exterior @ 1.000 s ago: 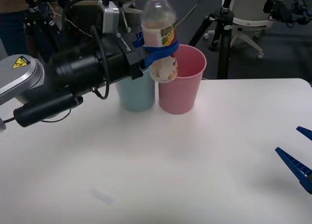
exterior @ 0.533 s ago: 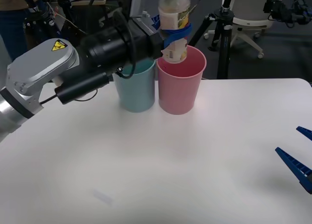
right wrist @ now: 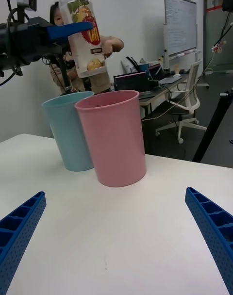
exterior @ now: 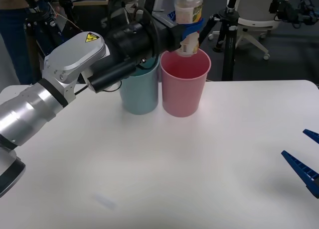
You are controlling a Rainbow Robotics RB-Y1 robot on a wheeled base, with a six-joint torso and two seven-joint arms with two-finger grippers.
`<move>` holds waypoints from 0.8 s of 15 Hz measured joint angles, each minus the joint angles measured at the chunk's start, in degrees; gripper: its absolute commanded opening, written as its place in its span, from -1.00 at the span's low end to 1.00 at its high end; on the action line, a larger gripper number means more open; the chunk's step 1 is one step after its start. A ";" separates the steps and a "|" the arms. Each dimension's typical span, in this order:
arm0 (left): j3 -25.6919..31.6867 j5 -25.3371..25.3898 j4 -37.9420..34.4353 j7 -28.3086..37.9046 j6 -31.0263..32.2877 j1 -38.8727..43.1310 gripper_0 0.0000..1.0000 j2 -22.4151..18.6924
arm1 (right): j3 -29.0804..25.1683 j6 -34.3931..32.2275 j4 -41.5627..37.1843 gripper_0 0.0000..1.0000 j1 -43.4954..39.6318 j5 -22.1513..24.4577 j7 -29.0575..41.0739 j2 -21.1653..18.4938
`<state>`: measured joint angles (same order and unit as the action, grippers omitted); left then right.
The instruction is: Grasp the object on the table and drop it into the matching bin: aluminum can to the light blue bin, PET bottle to the pink bin.
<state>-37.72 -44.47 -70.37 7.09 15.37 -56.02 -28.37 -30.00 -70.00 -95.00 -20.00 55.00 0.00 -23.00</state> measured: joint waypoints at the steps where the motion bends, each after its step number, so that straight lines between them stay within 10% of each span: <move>1: 0.00 -0.35 1.70 -0.11 0.00 -0.55 -0.87 0.97 | 0.00 0.00 0.00 1.00 0.00 0.00 0.00 0.00; 9: 0.01 -1.55 5.95 0.12 -0.19 -1.76 -0.83 4.80 | 0.00 0.00 0.00 1.00 0.00 0.00 0.00 0.00; 12: 0.01 -1.11 5.95 0.20 -1.00 -1.80 0.93 4.78 | 0.00 0.00 0.00 1.00 0.00 0.00 0.00 0.00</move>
<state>-37.71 -45.58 -64.42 7.29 14.37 -57.82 -23.60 -30.00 -70.00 -95.00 -20.00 55.00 0.00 -23.00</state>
